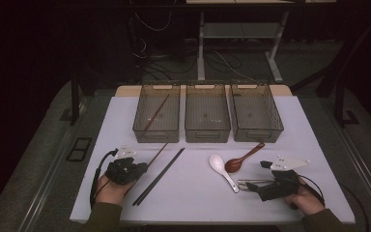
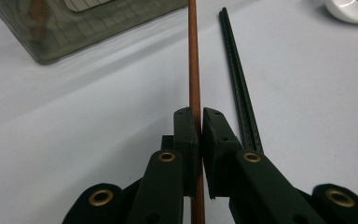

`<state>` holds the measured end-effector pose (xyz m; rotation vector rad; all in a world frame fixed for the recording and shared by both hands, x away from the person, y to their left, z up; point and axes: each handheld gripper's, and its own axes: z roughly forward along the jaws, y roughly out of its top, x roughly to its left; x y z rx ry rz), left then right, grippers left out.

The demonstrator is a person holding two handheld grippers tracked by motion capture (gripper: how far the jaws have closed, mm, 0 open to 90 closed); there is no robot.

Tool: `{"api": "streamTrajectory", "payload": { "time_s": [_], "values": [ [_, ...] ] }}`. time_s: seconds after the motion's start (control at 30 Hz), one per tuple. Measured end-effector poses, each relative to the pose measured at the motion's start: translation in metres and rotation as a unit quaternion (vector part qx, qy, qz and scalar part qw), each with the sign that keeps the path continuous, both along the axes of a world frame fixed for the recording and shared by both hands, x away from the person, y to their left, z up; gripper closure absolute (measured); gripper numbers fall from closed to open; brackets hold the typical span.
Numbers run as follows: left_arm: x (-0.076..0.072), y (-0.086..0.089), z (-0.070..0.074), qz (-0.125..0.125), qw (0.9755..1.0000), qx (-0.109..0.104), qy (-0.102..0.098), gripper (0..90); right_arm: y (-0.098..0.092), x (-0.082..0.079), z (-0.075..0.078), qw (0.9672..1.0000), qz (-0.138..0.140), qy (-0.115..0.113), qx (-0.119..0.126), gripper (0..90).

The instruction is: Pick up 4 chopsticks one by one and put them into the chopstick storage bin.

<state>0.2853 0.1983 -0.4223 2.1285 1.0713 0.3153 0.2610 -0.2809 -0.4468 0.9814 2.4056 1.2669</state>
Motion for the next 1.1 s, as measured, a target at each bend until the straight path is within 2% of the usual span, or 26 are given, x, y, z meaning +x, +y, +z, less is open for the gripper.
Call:
{"api": "streamTrajectory", "payload": {
  "time_s": [0.27, 0.47, 0.7, 1.1],
  "values": [
    [0.001, 0.003, 0.009, 0.006, 0.9998, -0.019, -0.01, 84.1, 0.0, 0.0, 0.0, 1.0, 0.0, 0.001, -0.001, 3.0],
    [0.001, 0.002, 0.017, 0.0, 0.9996, -0.022, -0.019, 84.1, 0.0, 0.0, 0.0, 1.0, 0.0, 0.0, -0.001, 2.9],
    [0.002, 0.003, 0.035, 0.007, 0.9976, -0.052, -0.045, 84.1, 0.0, 0.0, 0.0, 1.0, 0.0, 0.0, -0.001, 2.9],
    [0.016, 0.004, 0.059, 0.009, 0.9949, -0.065, -0.077, 84.1, 0.0, 0.001, -0.001, 1.0, -0.002, 0.001, -0.002, 3.0]
  ]
}}
